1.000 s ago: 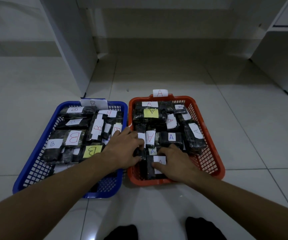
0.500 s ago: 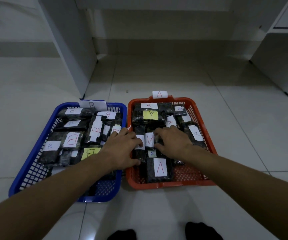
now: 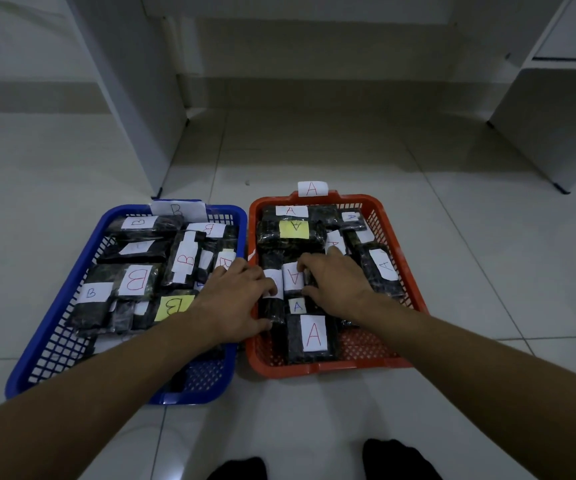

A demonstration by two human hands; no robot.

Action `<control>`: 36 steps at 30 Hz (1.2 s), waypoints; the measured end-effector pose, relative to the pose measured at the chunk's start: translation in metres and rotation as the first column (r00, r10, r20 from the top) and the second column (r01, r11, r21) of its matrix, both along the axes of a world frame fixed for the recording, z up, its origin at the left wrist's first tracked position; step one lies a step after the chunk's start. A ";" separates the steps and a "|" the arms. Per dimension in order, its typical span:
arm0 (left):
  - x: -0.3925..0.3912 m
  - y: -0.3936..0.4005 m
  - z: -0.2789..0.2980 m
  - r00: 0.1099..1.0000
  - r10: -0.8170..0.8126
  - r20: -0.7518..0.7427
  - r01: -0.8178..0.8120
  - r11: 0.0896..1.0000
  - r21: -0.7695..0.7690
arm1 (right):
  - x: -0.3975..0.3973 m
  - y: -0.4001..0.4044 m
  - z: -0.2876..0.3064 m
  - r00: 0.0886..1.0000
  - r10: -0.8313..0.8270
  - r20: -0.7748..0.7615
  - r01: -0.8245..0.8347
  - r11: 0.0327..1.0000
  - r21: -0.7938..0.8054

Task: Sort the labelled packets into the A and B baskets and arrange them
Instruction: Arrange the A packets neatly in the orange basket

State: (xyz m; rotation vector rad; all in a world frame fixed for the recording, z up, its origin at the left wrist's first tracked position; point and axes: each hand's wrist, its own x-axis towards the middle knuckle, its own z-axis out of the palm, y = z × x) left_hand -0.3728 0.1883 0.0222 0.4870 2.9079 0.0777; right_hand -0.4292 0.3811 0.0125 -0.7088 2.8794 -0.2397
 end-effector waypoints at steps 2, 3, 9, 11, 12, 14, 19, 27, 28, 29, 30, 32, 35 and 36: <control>0.002 -0.001 -0.001 1.000 -0.005 0.001 0.005 1.000 -0.002 | 0.015 0.001 0.003 0.999 -0.007 -0.049 0.005 0.999 -0.039; 0.003 -0.001 -0.001 1.000 -0.008 -0.003 0.008 1.000 -0.002 | 0.025 0.003 0.003 0.999 -0.038 -0.023 0.037 0.999 -0.033; -0.001 0.004 0.000 1.000 -0.020 -0.005 0.019 0.999 -0.026 | 0.061 0.004 -0.004 0.919 -0.220 0.327 0.189 0.974 0.126; -0.001 0.006 -0.001 0.999 -0.038 -0.022 0.037 0.998 -0.050 | 0.058 0.003 -0.003 0.893 -0.259 0.368 0.264 0.964 0.038; 0.000 0.006 -0.001 0.998 -0.047 -0.030 0.045 0.997 -0.061 | 0.056 0.004 -0.003 0.879 -0.270 0.392 0.289 0.957 0.011; 0.001 0.005 -0.002 0.998 -0.049 -0.028 0.047 0.997 -0.064 | 0.050 0.010 -0.004 0.844 -0.273 0.462 0.329 0.943 -0.043; 0.001 0.004 -0.001 0.999 -0.044 -0.016 0.044 0.998 -0.047 | 0.041 0.027 -0.007 0.836 -0.265 0.480 0.410 0.883 -0.226; 0.003 0.008 0.000 0.999 -0.035 -0.039 0.032 0.997 -0.064 | 0.044 0.032 -0.010 0.896 -0.168 0.412 0.299 0.913 -0.279; 0.004 0.009 -0.001 0.998 -0.028 -0.050 0.024 0.997 -0.069 | 0.044 0.032 -0.010 0.897 -0.162 0.411 0.291 0.916 -0.276; 0.004 0.010 -0.002 0.998 -0.018 -0.062 0.014 0.997 -0.073 | 0.043 0.032 -0.011 0.898 -0.154 0.413 0.282 0.921 -0.270; 0.005 0.011 -0.002 0.997 -0.009 -0.074 0.003 0.997 -0.077 | 0.043 0.033 -0.011 0.899 -0.142 0.413 0.269 0.925 -0.268; 0.006 0.013 -0.003 0.996 0.006 -0.093 -0.015 0.996 -0.089 | 0.044 0.032 -0.010 0.914 -0.114 0.389 0.223 0.943 -0.248; 0.006 0.012 -0.004 0.995 0.003 -0.100 -0.012 0.996 -0.084 | 0.043 0.030 -0.001 0.988 -0.072 0.138 0.082 0.994 -0.070; 0.006 0.011 -0.004 0.996 -0.002 -0.091 -0.004 0.998 -0.070 | 0.038 0.029 0.002 0.998 -0.062 0.021 0.062 0.998 0.005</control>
